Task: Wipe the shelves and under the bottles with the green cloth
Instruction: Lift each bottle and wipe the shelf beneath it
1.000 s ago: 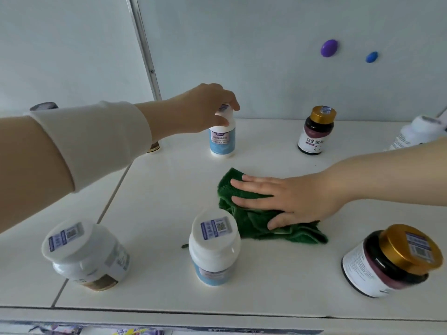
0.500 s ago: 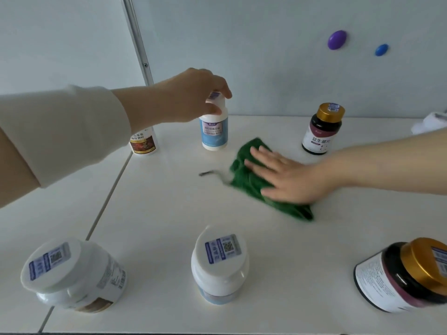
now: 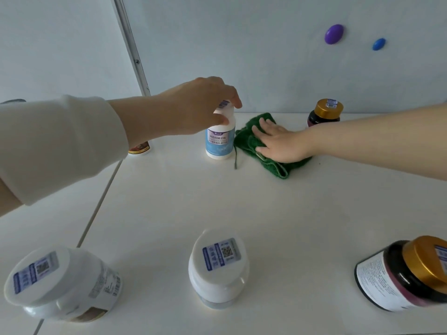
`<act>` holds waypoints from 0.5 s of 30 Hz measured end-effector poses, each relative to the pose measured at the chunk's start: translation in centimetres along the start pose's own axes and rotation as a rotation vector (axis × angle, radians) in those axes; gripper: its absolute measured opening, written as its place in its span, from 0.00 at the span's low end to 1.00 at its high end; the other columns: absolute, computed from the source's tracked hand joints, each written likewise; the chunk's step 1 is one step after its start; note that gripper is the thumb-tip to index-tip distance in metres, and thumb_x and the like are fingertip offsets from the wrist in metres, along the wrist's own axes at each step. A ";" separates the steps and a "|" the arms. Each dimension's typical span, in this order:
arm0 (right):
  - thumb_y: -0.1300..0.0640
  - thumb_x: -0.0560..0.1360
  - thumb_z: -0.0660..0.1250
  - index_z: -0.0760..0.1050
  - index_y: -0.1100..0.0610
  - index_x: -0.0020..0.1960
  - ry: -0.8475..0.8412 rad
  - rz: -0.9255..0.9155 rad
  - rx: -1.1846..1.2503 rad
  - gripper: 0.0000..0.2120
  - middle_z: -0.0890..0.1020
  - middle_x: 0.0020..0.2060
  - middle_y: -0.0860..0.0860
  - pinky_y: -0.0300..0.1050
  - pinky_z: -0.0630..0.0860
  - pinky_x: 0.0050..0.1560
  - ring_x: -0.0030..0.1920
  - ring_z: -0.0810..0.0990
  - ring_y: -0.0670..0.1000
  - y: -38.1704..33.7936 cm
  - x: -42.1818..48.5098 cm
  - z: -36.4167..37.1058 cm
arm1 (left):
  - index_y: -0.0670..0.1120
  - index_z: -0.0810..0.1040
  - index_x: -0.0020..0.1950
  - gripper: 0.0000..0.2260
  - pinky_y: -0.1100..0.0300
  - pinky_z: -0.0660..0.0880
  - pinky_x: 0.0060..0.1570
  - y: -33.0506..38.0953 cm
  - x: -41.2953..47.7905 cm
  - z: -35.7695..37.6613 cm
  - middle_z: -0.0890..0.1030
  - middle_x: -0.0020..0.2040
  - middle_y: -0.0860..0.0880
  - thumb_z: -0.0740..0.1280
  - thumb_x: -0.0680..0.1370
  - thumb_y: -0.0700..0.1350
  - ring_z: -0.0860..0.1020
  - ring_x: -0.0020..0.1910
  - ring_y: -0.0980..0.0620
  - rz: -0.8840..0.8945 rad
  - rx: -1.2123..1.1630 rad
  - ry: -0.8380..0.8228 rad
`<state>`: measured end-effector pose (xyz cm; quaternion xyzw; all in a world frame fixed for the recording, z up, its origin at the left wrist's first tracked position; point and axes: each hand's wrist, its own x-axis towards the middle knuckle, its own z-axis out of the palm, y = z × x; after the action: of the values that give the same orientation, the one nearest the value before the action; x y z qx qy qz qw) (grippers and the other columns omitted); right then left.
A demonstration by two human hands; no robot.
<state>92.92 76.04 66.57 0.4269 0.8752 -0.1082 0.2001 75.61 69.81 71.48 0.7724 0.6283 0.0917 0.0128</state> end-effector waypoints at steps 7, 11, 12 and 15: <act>0.50 0.80 0.47 0.28 0.51 0.72 -0.206 -0.201 -0.111 0.31 0.26 0.71 0.51 0.49 0.35 0.74 0.72 0.28 0.50 0.9 -5.8 2.8 | 0.54 0.70 0.64 0.16 0.53 0.68 0.60 0.1 -0.5 0.2 0.71 0.62 0.48 0.62 0.77 0.42 0.72 0.61 0.47 0.000 0.000 -0.017; 0.49 0.80 0.50 0.29 0.47 0.71 -0.290 -0.313 -0.155 0.32 0.25 0.70 0.45 0.38 0.33 0.70 0.68 0.26 0.41 2.8 -9.8 3.7 | 0.52 0.70 0.65 0.16 0.54 0.67 0.60 0.7 -0.7 0.4 0.70 0.63 0.47 0.62 0.78 0.43 0.71 0.61 0.47 -0.026 0.003 -0.033; 0.49 0.80 0.50 0.29 0.46 0.72 -0.306 -0.321 -0.150 0.32 0.25 0.70 0.44 0.36 0.33 0.68 0.66 0.26 0.39 3.4 -10.5 3.8 | 0.51 0.70 0.65 0.16 0.54 0.66 0.60 0.9 -0.7 0.4 0.71 0.63 0.47 0.62 0.78 0.44 0.71 0.62 0.46 -0.041 0.009 -0.027; 0.49 0.80 0.51 0.30 0.44 0.72 -0.315 -0.336 -0.135 0.32 0.26 0.70 0.41 0.34 0.34 0.66 0.65 0.27 0.36 4.9 -11.6 4.3 | 0.51 0.69 0.66 0.17 0.51 0.65 0.63 2.4 -0.1 -0.2 0.71 0.66 0.46 0.62 0.78 0.47 0.69 0.66 0.45 -0.088 0.053 0.037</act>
<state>104.36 69.29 67.75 0.2387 0.8972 -0.1466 0.3415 77.91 69.15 71.94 0.7421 0.6642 0.0888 -0.0154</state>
